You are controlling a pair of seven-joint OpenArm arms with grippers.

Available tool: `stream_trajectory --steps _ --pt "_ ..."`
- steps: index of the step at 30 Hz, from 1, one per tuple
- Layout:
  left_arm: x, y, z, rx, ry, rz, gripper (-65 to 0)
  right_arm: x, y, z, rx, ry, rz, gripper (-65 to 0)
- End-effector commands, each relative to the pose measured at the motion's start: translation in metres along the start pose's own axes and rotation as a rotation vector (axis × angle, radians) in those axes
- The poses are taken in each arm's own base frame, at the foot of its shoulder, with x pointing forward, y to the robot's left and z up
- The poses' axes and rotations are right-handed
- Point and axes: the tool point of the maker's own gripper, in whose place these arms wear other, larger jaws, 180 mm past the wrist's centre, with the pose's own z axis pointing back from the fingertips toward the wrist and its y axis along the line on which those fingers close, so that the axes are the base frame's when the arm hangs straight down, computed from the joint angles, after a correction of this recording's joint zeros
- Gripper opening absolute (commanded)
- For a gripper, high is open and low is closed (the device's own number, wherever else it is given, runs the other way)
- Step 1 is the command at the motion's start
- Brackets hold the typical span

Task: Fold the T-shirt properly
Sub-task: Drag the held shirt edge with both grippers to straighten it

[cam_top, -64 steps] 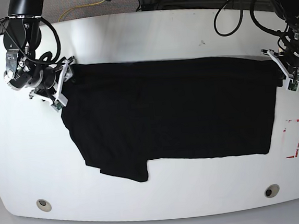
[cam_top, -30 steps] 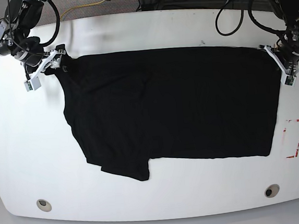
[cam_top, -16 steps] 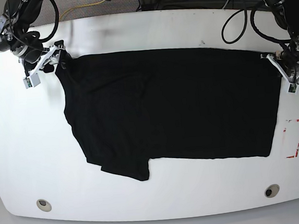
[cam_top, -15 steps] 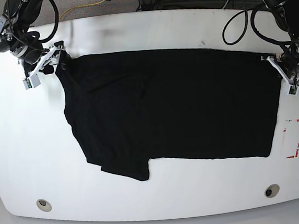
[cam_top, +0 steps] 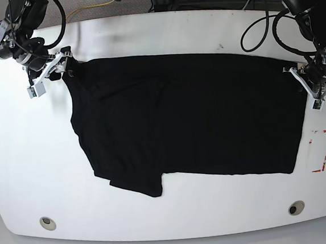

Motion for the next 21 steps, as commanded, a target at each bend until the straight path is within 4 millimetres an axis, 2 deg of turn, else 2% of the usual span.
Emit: stream_trajectory --steps 1,4,6,8,10,12,16,21 --pt "0.015 0.011 0.007 0.026 -0.040 -0.017 -42.6 0.012 -0.005 0.002 0.004 -0.046 0.000 -21.2" --pt "0.015 0.014 0.007 0.045 -0.040 0.012 -24.7 0.013 -0.014 0.002 -0.002 -0.046 -0.007 -21.2" --pt "0.014 0.017 0.006 0.059 -0.041 0.044 -19.7 0.012 -0.017 0.002 -0.006 -0.042 -0.009 -21.2" --pt "0.019 0.021 0.006 0.069 -0.055 0.066 -19.2 0.012 -0.019 0.003 -0.016 -0.035 -0.003 -21.2" --pt "0.036 0.028 0.010 0.084 -0.103 0.076 -18.9 0.010 -0.025 0.004 -0.047 -0.014 0.011 -21.2" --pt "0.042 0.038 0.015 0.105 -0.136 0.108 -18.7 0.005 -0.031 0.005 -0.079 0.014 0.021 -21.2" --pt "0.036 0.045 0.018 0.107 -0.140 0.134 -19.0 0.000 -0.041 0.008 -0.152 0.054 0.052 -21.2" --pt "0.004 0.038 0.011 0.082 -0.068 0.134 -19.2 -0.005 -0.044 0.006 -0.182 0.063 0.052 -21.2"
